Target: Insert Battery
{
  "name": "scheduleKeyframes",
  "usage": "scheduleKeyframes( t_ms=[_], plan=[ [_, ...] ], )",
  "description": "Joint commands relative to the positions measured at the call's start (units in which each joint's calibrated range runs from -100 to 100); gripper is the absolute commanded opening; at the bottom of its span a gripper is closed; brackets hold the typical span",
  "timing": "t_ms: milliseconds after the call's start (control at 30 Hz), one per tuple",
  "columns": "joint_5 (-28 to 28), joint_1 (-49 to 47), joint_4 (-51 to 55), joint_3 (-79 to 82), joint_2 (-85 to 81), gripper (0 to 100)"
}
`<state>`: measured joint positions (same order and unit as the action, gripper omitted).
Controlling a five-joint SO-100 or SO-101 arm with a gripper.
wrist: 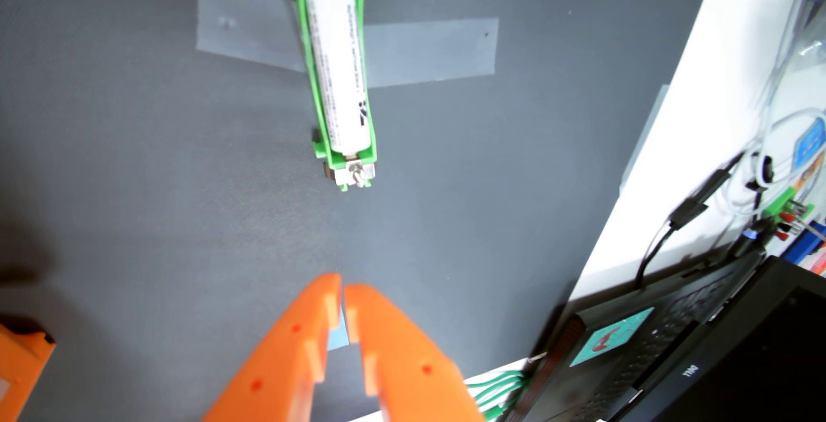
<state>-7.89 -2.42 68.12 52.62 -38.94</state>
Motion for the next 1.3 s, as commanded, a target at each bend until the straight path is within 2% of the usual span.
scheduleKeyframes(
  t_ms=[0, 233, 867, 1267],
  plan=[
    [2.2, 2.3, -0.1, 2.8, -4.8, 2],
    [4.2, 11.6, -5.1, 10.4, -7.6, 2],
    [5.8, 12.6, -5.5, 16.3, -7.7, 2],
    [5.9, 11.5, -11.5, 21.2, -7.8, 2]
  ],
)
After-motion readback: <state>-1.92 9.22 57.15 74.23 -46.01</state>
